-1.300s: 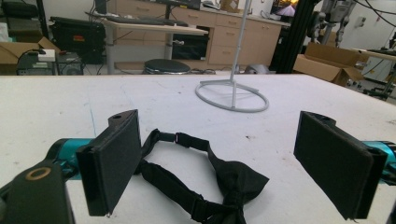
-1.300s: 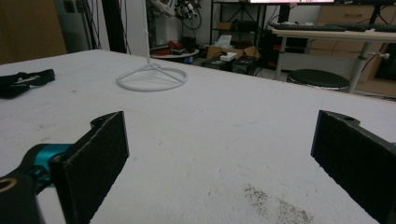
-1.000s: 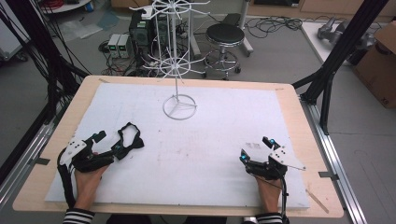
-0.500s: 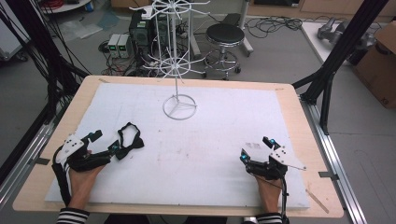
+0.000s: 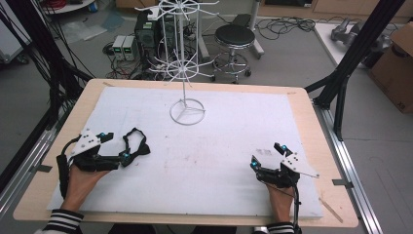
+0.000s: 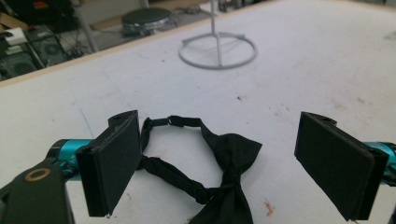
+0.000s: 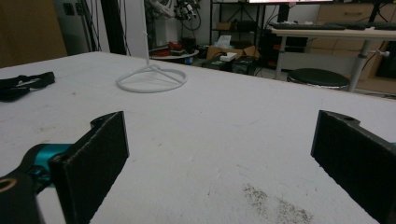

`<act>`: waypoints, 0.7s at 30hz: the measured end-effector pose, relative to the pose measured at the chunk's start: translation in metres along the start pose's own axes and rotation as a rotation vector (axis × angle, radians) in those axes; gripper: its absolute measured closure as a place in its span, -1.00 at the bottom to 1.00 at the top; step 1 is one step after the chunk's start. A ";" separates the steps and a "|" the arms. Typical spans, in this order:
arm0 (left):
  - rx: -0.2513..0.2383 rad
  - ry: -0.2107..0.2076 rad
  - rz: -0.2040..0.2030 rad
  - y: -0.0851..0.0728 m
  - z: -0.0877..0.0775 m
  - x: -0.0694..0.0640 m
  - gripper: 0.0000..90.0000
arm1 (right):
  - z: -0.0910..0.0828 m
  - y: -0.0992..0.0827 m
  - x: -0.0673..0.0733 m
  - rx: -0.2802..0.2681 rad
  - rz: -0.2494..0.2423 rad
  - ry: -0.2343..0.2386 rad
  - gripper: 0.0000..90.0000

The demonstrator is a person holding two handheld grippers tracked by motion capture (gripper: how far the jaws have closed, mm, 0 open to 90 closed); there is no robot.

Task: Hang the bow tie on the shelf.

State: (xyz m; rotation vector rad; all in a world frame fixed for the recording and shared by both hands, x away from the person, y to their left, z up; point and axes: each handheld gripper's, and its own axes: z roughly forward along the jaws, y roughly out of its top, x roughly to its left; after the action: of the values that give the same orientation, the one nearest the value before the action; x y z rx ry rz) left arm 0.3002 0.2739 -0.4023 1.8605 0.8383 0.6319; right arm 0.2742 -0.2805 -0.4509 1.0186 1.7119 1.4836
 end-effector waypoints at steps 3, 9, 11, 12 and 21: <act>0.085 -0.029 0.037 0.008 0.006 0.001 -0.66 | 0.000 0.000 -0.001 -0.007 -0.009 -0.001 -0.93; 0.182 -0.059 0.096 0.018 0.013 0.001 -0.65 | 0.000 0.000 -0.001 -0.007 -0.002 0.000 -0.93; 0.228 -0.078 0.103 0.021 0.018 0.001 -0.65 | 0.000 0.000 -0.001 -0.007 -0.001 0.001 -0.93; 0.249 -0.083 0.107 0.021 0.020 0.001 -0.65 | 0.000 0.000 -0.001 -0.007 -0.002 0.000 -0.93; 0.379 -0.126 0.143 0.025 0.037 -0.001 -0.63 | 0.000 0.000 -0.001 -0.007 -0.001 0.001 -0.93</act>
State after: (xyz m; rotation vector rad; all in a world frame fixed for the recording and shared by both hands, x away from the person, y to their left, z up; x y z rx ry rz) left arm 0.3330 0.2451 -0.3946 2.2943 0.7857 0.4581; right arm 0.2751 -0.2816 -0.4511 1.0129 1.7060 1.4884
